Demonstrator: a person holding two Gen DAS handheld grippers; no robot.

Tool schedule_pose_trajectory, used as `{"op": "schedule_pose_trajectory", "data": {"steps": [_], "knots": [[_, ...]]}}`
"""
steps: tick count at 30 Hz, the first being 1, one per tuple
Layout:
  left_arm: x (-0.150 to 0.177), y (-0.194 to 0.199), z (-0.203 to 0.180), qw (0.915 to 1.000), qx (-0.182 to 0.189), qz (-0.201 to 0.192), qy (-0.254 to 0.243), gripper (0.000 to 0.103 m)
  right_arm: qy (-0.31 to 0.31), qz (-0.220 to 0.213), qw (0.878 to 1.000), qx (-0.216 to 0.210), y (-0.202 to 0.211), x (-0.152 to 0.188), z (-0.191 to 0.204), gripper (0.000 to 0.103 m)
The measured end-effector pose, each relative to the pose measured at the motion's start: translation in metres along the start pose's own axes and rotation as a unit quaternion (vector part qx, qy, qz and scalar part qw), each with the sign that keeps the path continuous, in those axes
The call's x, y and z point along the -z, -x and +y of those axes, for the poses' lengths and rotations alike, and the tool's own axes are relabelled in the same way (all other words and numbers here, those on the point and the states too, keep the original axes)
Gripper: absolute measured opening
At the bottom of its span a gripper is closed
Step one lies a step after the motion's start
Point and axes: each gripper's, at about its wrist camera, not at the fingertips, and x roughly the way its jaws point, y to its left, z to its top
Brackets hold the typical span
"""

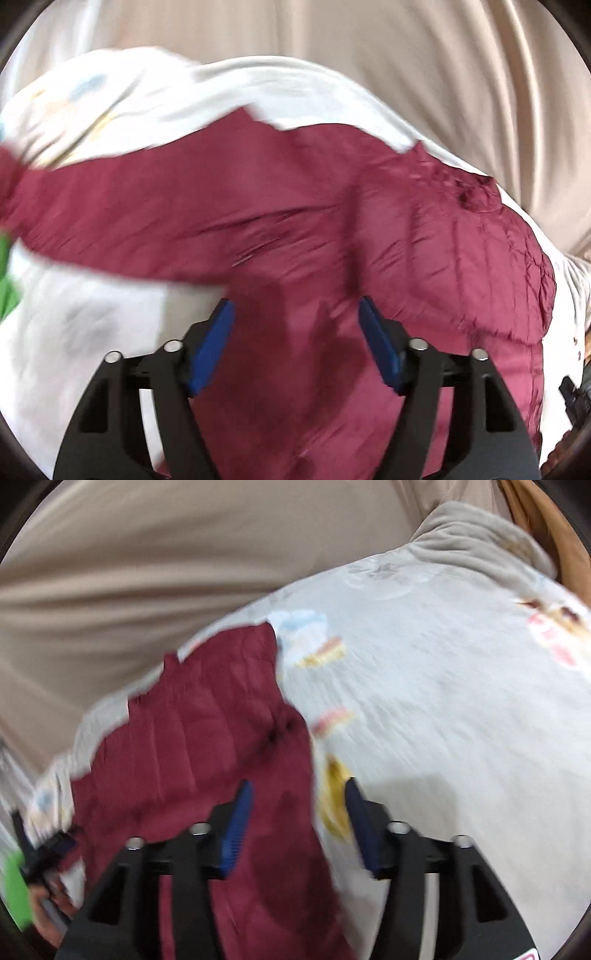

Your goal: Fold large clothes

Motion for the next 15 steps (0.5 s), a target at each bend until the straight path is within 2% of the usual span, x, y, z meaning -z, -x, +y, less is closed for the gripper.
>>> {"op": "schedule_pose_trajectory", "data": {"steps": [1,3,5,6,7,8,9,12,15], "knots": [[0.010,0.005,0.014,0.9998,-0.009,0.014,0.007,0.073,0.001,0.019,1.000,-0.003,0.008,0.013,-0.026,0.062],[0.034,0.005,0.037,0.9978,-0.023,0.055,0.028,0.072,0.004,0.057,0.998,-0.005,0.002,0.033,-0.030,0.063],[0.055,0.003,0.054,0.9941,-0.019,0.095,0.048,0.066,0.021,0.079,0.997,0.003,-0.001,0.052,-0.027,0.060],[0.061,0.005,0.057,0.9938,-0.010,0.098,0.050,0.055,0.034,0.077,0.996,0.015,-0.001,0.059,-0.022,0.047],[0.066,0.010,0.055,0.9945,-0.005,0.094,0.045,0.036,0.040,0.074,0.996,0.015,0.007,0.066,-0.023,0.038],[0.067,0.012,0.053,0.9940,0.009,0.100,0.043,0.023,0.042,0.073,0.996,0.011,0.012,0.069,-0.021,0.017],[0.069,0.015,0.051,0.9927,0.026,0.108,0.047,0.008,0.036,0.070,0.997,0.008,0.018,0.070,-0.021,0.008],[0.076,0.034,0.041,0.9922,0.028,0.118,0.029,0.003,0.025,0.054,0.998,0.002,0.054,0.076,-0.026,0.004],[0.099,0.060,0.035,0.9895,0.028,0.142,-0.004,0.003,0.029,0.071,0.997,0.015,0.091,0.100,-0.037,0.003]]}}
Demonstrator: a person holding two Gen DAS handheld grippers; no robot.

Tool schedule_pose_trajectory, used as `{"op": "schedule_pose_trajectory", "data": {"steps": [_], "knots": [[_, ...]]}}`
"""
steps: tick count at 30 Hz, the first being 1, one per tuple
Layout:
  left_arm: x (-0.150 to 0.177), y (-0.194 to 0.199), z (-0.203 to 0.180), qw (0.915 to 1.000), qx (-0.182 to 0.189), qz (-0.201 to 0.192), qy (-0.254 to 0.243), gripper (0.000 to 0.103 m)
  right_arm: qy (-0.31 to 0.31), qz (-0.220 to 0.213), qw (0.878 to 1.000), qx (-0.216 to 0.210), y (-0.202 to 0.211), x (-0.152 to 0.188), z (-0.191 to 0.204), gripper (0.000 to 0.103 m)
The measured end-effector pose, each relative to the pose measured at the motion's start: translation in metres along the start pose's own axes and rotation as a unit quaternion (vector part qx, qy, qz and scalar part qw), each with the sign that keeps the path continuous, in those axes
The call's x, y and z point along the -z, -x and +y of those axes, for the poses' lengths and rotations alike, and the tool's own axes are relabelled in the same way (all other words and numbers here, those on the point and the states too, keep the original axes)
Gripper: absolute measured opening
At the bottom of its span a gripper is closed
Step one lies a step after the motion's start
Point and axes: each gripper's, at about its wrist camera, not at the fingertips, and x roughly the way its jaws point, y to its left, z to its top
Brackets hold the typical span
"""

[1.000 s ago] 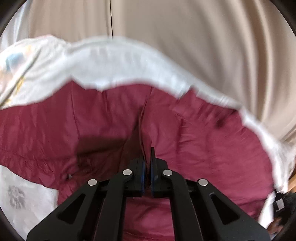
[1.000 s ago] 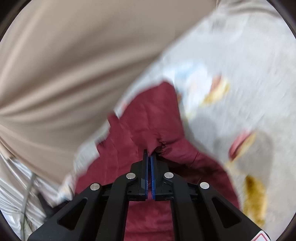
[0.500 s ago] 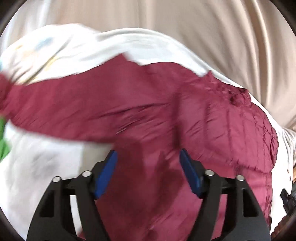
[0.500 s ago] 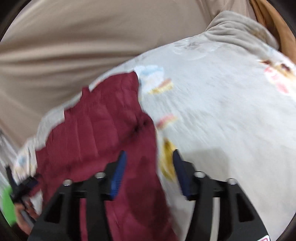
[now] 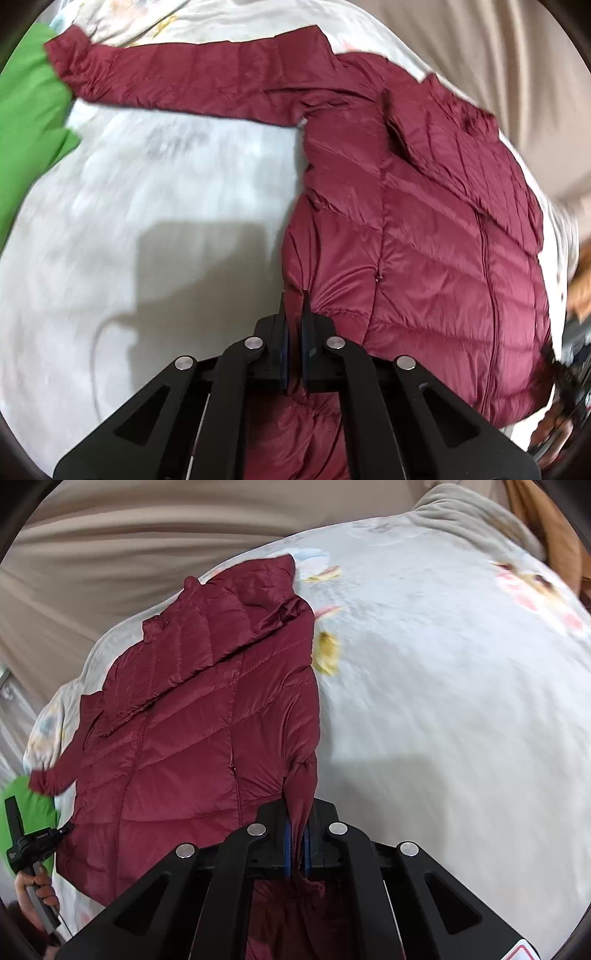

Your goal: Fold large clothes

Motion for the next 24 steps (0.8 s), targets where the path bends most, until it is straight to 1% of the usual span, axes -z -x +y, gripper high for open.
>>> {"op": "schedule_pose_trajectory", "data": {"steps": [2,3,5,6,7,8,9,10,11,12,13,14,15,16,17,18,19,20,21,23,24], "knots": [[0.031,0.014,0.002,0.9996,-0.005,0.026,-0.012,0.003,-0.001,0.029,1.000,0.009,0.018,0.029,-0.014,0.003],[0.045,0.019,0.004,0.9991,-0.010,0.039,-0.016,0.003,0.000,0.056,0.998,0.018,0.028,0.052,-0.023,0.004],[0.073,0.030,0.007,0.9977,-0.023,0.060,-0.018,0.005,0.000,0.101,0.995,0.025,0.039,0.085,-0.034,0.006],[0.082,0.037,0.007,0.9974,-0.031,0.063,-0.016,0.006,-0.002,0.117,0.993,0.034,0.043,0.096,-0.038,0.008],[0.085,0.049,0.005,0.9979,-0.032,0.055,-0.007,0.008,-0.009,0.120,0.992,0.040,0.050,0.101,-0.041,0.011],[0.081,0.059,0.001,0.9988,-0.029,0.039,-0.001,0.008,-0.017,0.109,0.993,0.041,0.058,0.097,-0.042,0.017],[0.073,0.070,-0.004,0.9995,-0.029,0.015,0.002,0.007,-0.023,0.087,0.995,0.044,0.065,0.088,-0.042,0.018],[0.059,0.079,-0.014,0.9995,-0.027,-0.013,0.000,0.009,-0.026,0.056,0.997,0.044,0.071,0.070,-0.041,0.019],[0.040,0.086,-0.030,0.9989,-0.020,-0.040,-0.011,0.011,-0.029,0.031,0.998,0.038,0.073,0.050,-0.039,0.027],[0.020,0.088,-0.048,0.9979,-0.006,-0.061,-0.022,0.015,-0.035,0.005,0.999,0.026,0.069,0.024,-0.036,0.035],[0.002,0.085,-0.067,0.9964,0.016,-0.075,-0.035,0.020,-0.041,-0.010,0.999,0.017,0.062,0.003,-0.034,0.036],[-0.008,0.078,-0.084,0.9950,0.033,-0.083,-0.046,0.020,-0.045,-0.018,0.999,0.007,0.055,-0.012,-0.033,0.036],[0.003,0.080,-0.090,0.9938,0.045,-0.085,-0.056,0.020,-0.051,-0.028,0.998,-0.007,0.040,-0.036,-0.030,0.036],[0.000,0.071,-0.103,0.9926,0.053,-0.081,-0.072,0.020,-0.054,-0.033,0.998,-0.012,0.026,-0.053,-0.027,0.037],[-0.010,0.049,-0.127,0.9912,0.057,-0.074,-0.093,0.020,-0.055,-0.032,0.998,-0.011,0.013,-0.068,-0.024,0.042],[-0.017,0.029,-0.145,0.9902,0.059,-0.063,-0.109,0.020,-0.058,-0.032,0.998,-0.009,0.004,-0.077,-0.025,0.046],[-0.015,0.012,-0.156,0.9895,0.058,-0.050,-0.122,0.020,-0.068,-0.032,0.997,-0.008,-0.012,-0.091,-0.027,0.048],[-0.019,-0.016,-0.175,0.9888,0.054,-0.031,-0.136,0.020,-0.081,-0.025,0.996,-0.013,-0.032,-0.107,-0.031,0.053],[-0.009,-0.022,-0.175,0.9879,0.056,-0.020,-0.144,0.021,-0.095,-0.021,0.995,-0.005,-0.048,-0.118,-0.034,0.053],[-0.004,-0.053,-0.182,0.9876,0.036,0.000,-0.153,0.020,-0.112,-0.010,0.994,0.000,-0.074,-0.131,-0.043,0.054],[-0.002,-0.063,-0.183,0.9871,0.032,0.003,-0.157,0.020,-0.114,0.004,0.993,-0.010,-0.087,-0.136,-0.046,0.044]]}}
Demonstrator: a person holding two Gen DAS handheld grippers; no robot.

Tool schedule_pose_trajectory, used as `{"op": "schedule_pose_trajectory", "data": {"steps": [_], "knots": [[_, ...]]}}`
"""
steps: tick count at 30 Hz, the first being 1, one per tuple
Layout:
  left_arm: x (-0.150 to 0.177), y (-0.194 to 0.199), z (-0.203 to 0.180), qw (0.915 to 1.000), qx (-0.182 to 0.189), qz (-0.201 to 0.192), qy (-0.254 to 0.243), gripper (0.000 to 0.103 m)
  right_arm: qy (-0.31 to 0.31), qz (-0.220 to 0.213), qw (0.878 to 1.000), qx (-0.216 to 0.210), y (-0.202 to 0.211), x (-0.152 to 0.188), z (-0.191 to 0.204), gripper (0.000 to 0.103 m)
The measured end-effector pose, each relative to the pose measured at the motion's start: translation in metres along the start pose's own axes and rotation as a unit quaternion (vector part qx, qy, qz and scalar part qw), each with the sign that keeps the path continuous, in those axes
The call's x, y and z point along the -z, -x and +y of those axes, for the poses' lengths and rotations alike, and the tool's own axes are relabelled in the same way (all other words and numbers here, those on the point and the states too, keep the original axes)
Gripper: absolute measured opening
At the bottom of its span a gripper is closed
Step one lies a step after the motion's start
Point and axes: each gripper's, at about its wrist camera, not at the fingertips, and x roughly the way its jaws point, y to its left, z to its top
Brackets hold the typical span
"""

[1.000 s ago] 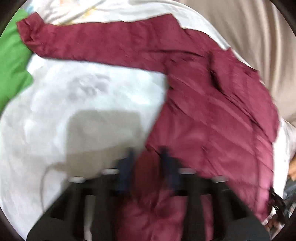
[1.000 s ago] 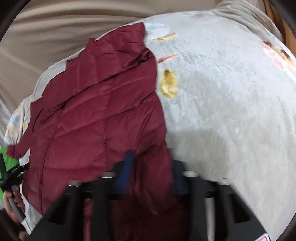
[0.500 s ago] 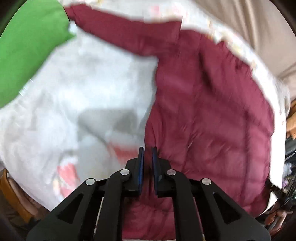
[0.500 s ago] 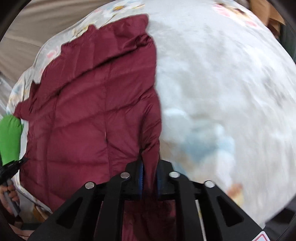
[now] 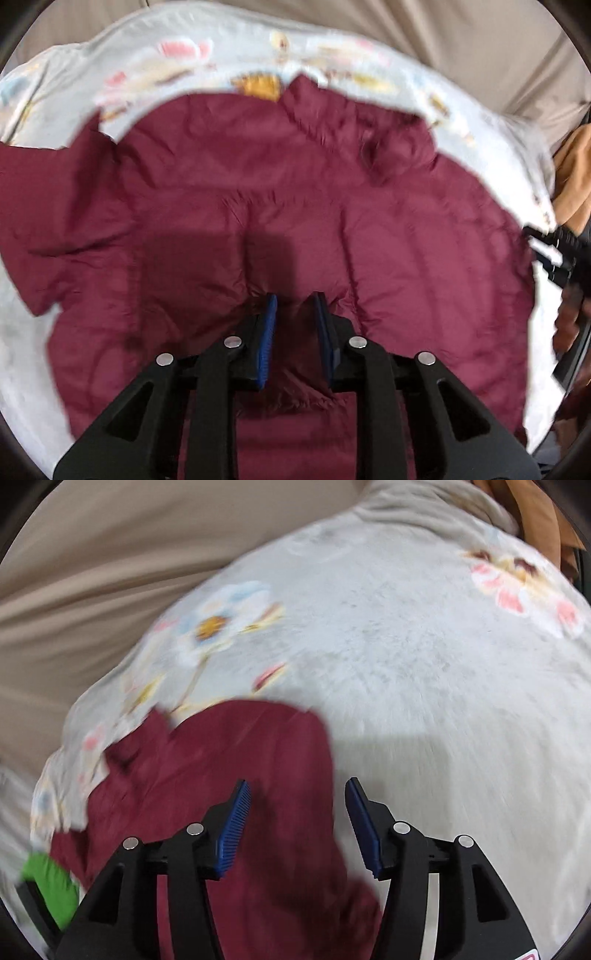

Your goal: Fold large clothes

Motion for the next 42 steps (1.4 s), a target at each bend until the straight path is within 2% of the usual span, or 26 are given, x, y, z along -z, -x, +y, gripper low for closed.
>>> {"op": "schedule_pose_trajectory", "data": {"steps": [2,5,6,7,8,10,11,12,13,16,17,18,20,22,24,25,26,28,30,32,34,36,38,39,40,42], "knots": [[-0.002,-0.014,0.000,0.9999,-0.012,0.004,-0.009,0.018,0.008,0.015,0.999,-0.038,-0.009,-0.004,-0.003,0.014],[-0.002,-0.027,0.000,0.9998,-0.015,0.008,-0.013,0.011,0.032,-0.046,0.997,-0.048,0.004,-0.012,-0.004,0.003],[-0.001,-0.028,0.005,0.9999,-0.010,0.008,-0.010,0.010,0.011,-0.044,0.999,-0.013,-0.008,-0.016,-0.020,0.000],[0.002,-0.029,0.008,1.0000,-0.003,0.006,-0.004,0.009,0.002,-0.028,0.999,0.033,-0.019,-0.015,-0.029,0.000],[0.001,-0.031,0.010,1.0000,0.001,0.007,0.001,0.009,0.002,-0.015,0.999,0.049,-0.025,-0.013,-0.035,0.000],[0.006,-0.023,0.016,0.9999,0.006,0.008,0.005,0.009,-0.007,-0.035,0.999,0.032,-0.006,-0.007,-0.035,0.000],[0.006,-0.024,0.018,0.9999,0.009,0.006,0.008,0.009,-0.006,-0.063,0.998,0.008,0.016,-0.001,-0.029,0.000],[0.007,-0.023,0.018,0.9999,0.012,0.004,0.010,0.009,0.013,-0.084,0.996,-0.017,0.037,0.007,-0.016,0.000],[0.009,-0.021,0.018,0.9998,0.013,0.001,0.011,0.009,0.043,-0.084,0.995,-0.029,0.049,0.018,0.000,0.000],[0.011,-0.021,0.016,0.9998,0.010,-0.007,0.017,0.009,0.136,-0.026,0.989,-0.048,0.041,0.052,0.048,0.000],[0.012,-0.022,0.016,0.9998,0.009,-0.008,0.019,0.009,0.172,-0.003,0.984,-0.033,0.029,0.066,0.059,0.000],[0.012,-0.022,0.016,0.9996,0.009,-0.008,0.024,0.009,0.199,0.010,0.980,0.002,0.017,0.078,0.060,0.000],[0.013,-0.020,0.020,0.9992,0.015,-0.009,0.035,0.009,0.178,0.015,0.984,0.029,0.007,0.084,0.037,0.000],[0.018,-0.018,0.026,0.9986,0.032,-0.014,0.039,0.009,0.086,0.008,0.996,0.004,0.019,0.080,-0.005,0.000],[0.017,-0.018,0.032,0.9979,0.044,-0.014,0.045,0.009,0.050,-0.018,0.995,0.087,0.039,0.076,-0.020,0.004],[0.016,-0.016,0.034,0.9975,0.047,-0.011,0.052,0.009,0.045,-0.022,0.995,0.089,0.045,0.075,-0.018,0.004],[0.013,-0.010,0.036,0.9969,0.047,-0.007,0.062,0.009,0.041,-0.028,0.997,0.066,0.051,0.072,-0.009,0.004],[0.006,0.006,0.039,0.9951,0.057,-0.026,0.077,0.009,0.075,-0.032,0.996,0.021,0.055,0.067,0.036,0.004],[-0.008,0.024,0.038,0.9923,0.066,-0.057,0.088,0.009,0.133,-0.014,0.990,-0.038,0.037,0.064,0.107,0.004],[-0.022,0.024,0.033,0.9922,0.063,-0.066,0.085,0.013,0.169,0.014,0.981,-0.096,0.010,0.068,0.161,0.004],[-0.030,0.013,0.029,0.9942,0.045,-0.058,0.078,0.016,0.220,0.052,0.966,-0.122,-0.030,0.079,0.216,0.004],[-0.034,-0.011,0.030,0.9959,0.020,-0.035,0.081,0.015,0.256,0.093,0.954,-0.123,-0.069,0.094,0.242,0.004],[-0.033,-0.025,0.036,0.9953,0.021,-0.029,0.090,0.016,0.274,0.101,0.952,-0.096,-0.088,0.097,0.242,0.002],[-0.033,-0.028,0.038,0.9952,0.022,-0.031,0.090,0.016,0.267,0.087,0.956,-0.087,-0.088,0.091,0.230,0.000],[-0.032,-0.028,0.039,0.9953,0.024,-0.032,0.089,0.016,0.251,0.078,0.961,-0.085,-0.079,0.085,0.213,0.000],[-0.031,-0.028,0.042,0.9951,0.029,-0.034,0.088,0.016,0.176,0.040,0.982,-0.053,-0.064,0.053,0.155,0.000]]}}
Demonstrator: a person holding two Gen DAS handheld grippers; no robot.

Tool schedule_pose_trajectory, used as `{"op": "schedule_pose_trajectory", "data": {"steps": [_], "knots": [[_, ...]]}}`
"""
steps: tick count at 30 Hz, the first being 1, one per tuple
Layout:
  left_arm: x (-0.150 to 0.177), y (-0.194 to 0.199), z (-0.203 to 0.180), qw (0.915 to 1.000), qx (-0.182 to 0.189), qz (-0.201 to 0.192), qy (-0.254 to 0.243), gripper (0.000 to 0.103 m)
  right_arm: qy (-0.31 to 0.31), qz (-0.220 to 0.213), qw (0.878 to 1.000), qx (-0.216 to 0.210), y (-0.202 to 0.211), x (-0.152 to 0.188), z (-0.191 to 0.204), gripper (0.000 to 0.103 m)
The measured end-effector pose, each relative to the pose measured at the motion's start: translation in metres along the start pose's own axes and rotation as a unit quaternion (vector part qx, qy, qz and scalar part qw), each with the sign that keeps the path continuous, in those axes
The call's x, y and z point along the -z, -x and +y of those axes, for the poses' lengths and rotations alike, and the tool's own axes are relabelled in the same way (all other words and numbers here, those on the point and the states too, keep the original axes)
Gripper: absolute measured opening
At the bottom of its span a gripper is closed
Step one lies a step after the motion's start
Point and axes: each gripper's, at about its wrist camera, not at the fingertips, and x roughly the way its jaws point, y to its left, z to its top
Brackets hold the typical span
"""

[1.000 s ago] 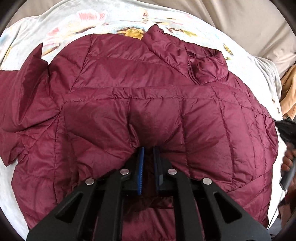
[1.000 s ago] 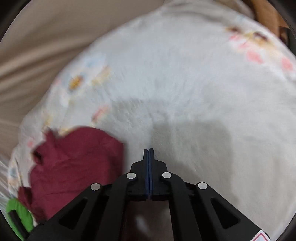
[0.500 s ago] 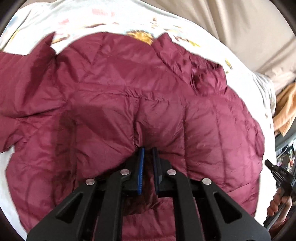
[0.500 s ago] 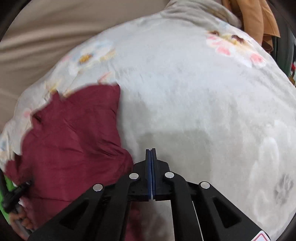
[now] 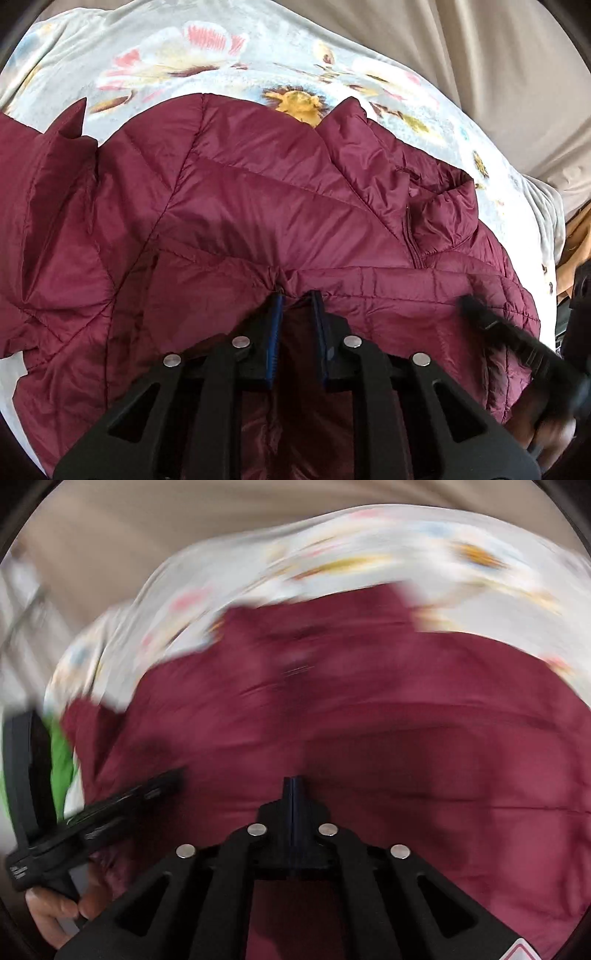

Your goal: Fold large clothes

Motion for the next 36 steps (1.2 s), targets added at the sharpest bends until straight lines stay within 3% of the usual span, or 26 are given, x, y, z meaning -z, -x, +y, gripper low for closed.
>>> {"op": "schedule_pose_trajectory", "data": {"steps": [3,5,7,11,15,16,18,23,25,27,29,30,31,32,33,34,36], "knots": [[0.003,-0.001,0.002,1.0000,0.008,-0.005,-0.002,0.015,-0.095,-0.034,0.994,0.053,0.036,0.001,-0.086,0.000],[0.003,-0.004,-0.001,0.9999,0.011,-0.007,-0.003,0.015,-0.113,-0.037,0.991,0.061,0.048,0.005,-0.107,0.000],[0.003,0.002,-0.003,1.0000,0.004,-0.009,0.000,0.015,-0.086,-0.041,0.991,0.092,0.064,0.009,-0.094,0.000],[0.015,0.060,0.013,0.9983,0.013,-0.047,0.034,0.018,-0.042,-0.061,0.995,0.064,0.115,0.034,-0.069,0.005],[0.033,0.117,0.077,0.9902,-0.028,-0.087,0.105,0.044,-0.029,-0.037,0.998,0.037,0.136,0.082,-0.055,0.006],[0.036,0.128,0.099,0.9862,-0.042,-0.096,0.129,0.053,-0.022,-0.029,0.999,0.034,0.138,0.094,-0.045,0.006],[0.035,0.149,0.154,0.9731,-0.071,-0.114,0.187,0.060,-0.008,-0.011,0.999,0.033,0.137,0.114,-0.029,0.009],[0.014,0.162,0.273,0.9299,-0.092,-0.153,0.322,0.062,0.009,0.025,0.999,0.017,0.130,0.145,0.007,0.012],[0.001,0.147,0.298,0.9217,-0.096,-0.153,0.343,0.063,0.014,0.036,0.999,0.013,0.123,0.151,0.022,0.012],[-0.009,0.132,0.308,0.9194,-0.092,-0.149,0.352,0.063,0.021,0.045,0.999,0.013,0.115,0.155,0.038,0.012],[-0.016,0.107,0.320,0.9129,-0.076,-0.136,0.377,0.059,0.025,0.054,0.998,0.011,0.109,0.156,0.049,0.012],[-0.018,0.103,0.325,0.9102,-0.067,-0.135,0.386,0.048,0.029,0.055,0.998,0.014,0.108,0.157,0.054,0.012],[-0.020,0.096,0.327,0.9075,-0.058,-0.136,0.393,0.024,0.034,0.054,0.998,0.015,0.108,0.157,0.058,0.012],[-0.023,0.093,0.326,0.9074,-0.050,-0.137,0.394,0.015,0.038,0.054,0.998,0.017,0.108,0.158,0.060,0.013],[-0.026,0.095,0.321,0.9081,-0.039,-0.143,0.392,0.005,0.046,0.052,0.997,0.022,0.109,0.158,0.064,0.013],[-0.031,0.102,0.315,0.9095,-0.039,-0.154,0.384,0.003,0.050,0.051,0.997,0.024,0.110,0.158,0.065,0.013],[-0.051,0.126,0.283,0.9257,-0.034,-0.189,0.326,0.002,0.055,0.049,0.997,0.024,0.113,0.159,0.066,0.013]]}}
